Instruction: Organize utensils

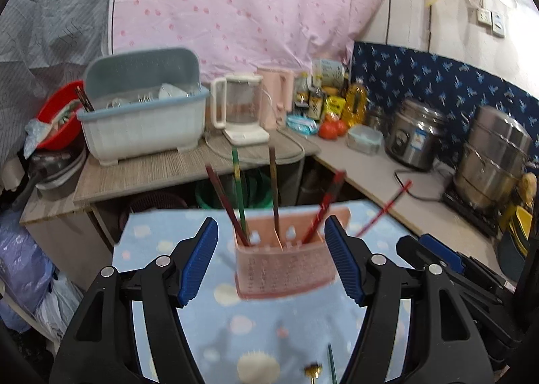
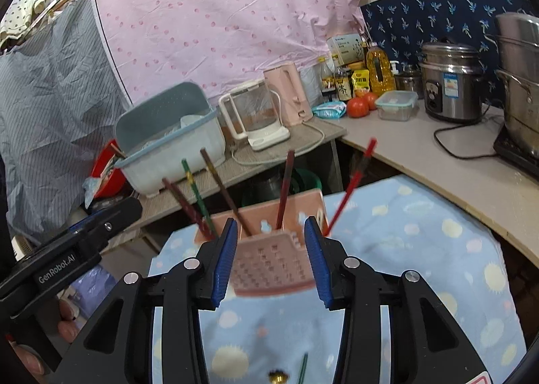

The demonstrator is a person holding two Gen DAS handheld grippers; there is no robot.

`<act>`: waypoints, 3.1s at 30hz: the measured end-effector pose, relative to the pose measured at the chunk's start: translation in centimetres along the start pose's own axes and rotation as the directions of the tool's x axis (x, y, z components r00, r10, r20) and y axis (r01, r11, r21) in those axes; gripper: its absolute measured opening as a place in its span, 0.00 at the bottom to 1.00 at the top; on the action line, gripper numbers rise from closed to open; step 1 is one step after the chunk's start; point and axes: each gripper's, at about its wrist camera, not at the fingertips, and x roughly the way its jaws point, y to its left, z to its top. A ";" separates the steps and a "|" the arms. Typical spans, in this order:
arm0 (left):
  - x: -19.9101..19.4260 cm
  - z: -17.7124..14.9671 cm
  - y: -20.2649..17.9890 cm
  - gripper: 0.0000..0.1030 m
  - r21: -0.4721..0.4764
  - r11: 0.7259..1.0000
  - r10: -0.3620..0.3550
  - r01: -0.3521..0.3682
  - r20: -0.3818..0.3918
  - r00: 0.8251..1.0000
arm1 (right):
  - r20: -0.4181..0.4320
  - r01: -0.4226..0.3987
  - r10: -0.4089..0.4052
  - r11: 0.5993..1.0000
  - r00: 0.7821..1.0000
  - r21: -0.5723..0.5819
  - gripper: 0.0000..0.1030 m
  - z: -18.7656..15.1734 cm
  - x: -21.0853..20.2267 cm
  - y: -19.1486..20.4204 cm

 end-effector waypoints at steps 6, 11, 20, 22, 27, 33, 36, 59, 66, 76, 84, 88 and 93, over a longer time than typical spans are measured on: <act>-1.2 -6.2 -0.7 0.61 -0.011 0.998 -0.061 0.060 -0.144 0.988 | -0.075 0.019 -0.019 1.000 0.997 -0.002 0.39 -6.1 -2.6 -0.6; -2.4 -11.4 -1.1 0.61 -0.032 0.996 -0.091 0.086 -0.230 0.969 | -0.166 0.037 -0.035 0.999 0.986 0.007 0.39 -12.0 -4.5 -1.5; -4.1 -21.1 -0.6 0.61 -0.116 0.989 -0.132 0.094 -0.393 0.910 | -0.341 0.068 -0.068 0.998 0.937 -0.013 0.39 -22.1 -6.2 -2.2; -4.6 -22.8 -0.3 0.61 -0.126 0.988 -0.132 0.087 -0.412 0.901 | -0.361 0.068 -0.066 0.998 0.930 -0.008 0.39 -23.4 -6.5 -2.2; -5.6 -25.0 0.4 0.61 -0.116 0.992 -0.090 0.044 -0.431 0.898 | -0.377 0.052 -0.049 0.999 0.925 -0.003 0.39 -25.0 -7.0 -1.7; -6.4 -25.6 0.6 0.61 -0.080 0.997 -0.034 0.000 -0.415 0.909 | -0.378 0.032 -0.051 0.998 0.925 -0.056 0.40 -26.0 -7.0 0.0; -6.5 -25.7 0.5 0.61 -0.075 0.997 -0.028 -0.003 -0.411 0.911 | -0.365 0.042 -0.073 0.995 0.928 -0.092 0.40 -26.4 -7.0 0.5; -3.9 -24.9 -2.6 0.60 -0.036 0.999 -0.047 0.035 -0.392 0.919 | -0.321 0.137 -0.129 0.991 0.938 0.003 0.07 -25.1 -7.8 -4.0; -0.3 -23.8 -4.0 0.46 -0.035 0.998 -0.063 0.054 -0.401 0.914 | -0.330 0.142 -0.120 0.989 0.936 0.042 0.07 -24.8 -7.4 -5.2; 1.7 -24.1 -4.7 0.21 0.005 0.999 -0.039 0.045 -0.403 0.914 | -0.335 0.138 -0.116 0.989 0.935 0.044 0.07 -24.7 -6.9 -5.4; 0.9 -24.1 -4.3 0.10 -0.011 0.997 -0.069 0.070 -0.400 0.914 | -0.331 0.136 -0.114 0.990 0.937 0.042 0.07 -24.5 -7.2 -5.2; -0.2 -23.9 -3.9 0.10 -0.024 0.997 -0.083 0.080 -0.390 0.917 | -0.321 0.131 -0.112 0.991 0.940 0.037 0.07 -24.3 -7.7 -4.9; -2.1 -23.4 -3.1 0.10 -0.042 0.996 -0.086 0.076 -0.364 0.927 | -0.302 0.122 -0.105 0.992 0.947 0.036 0.07 -23.9 -8.5 -4.6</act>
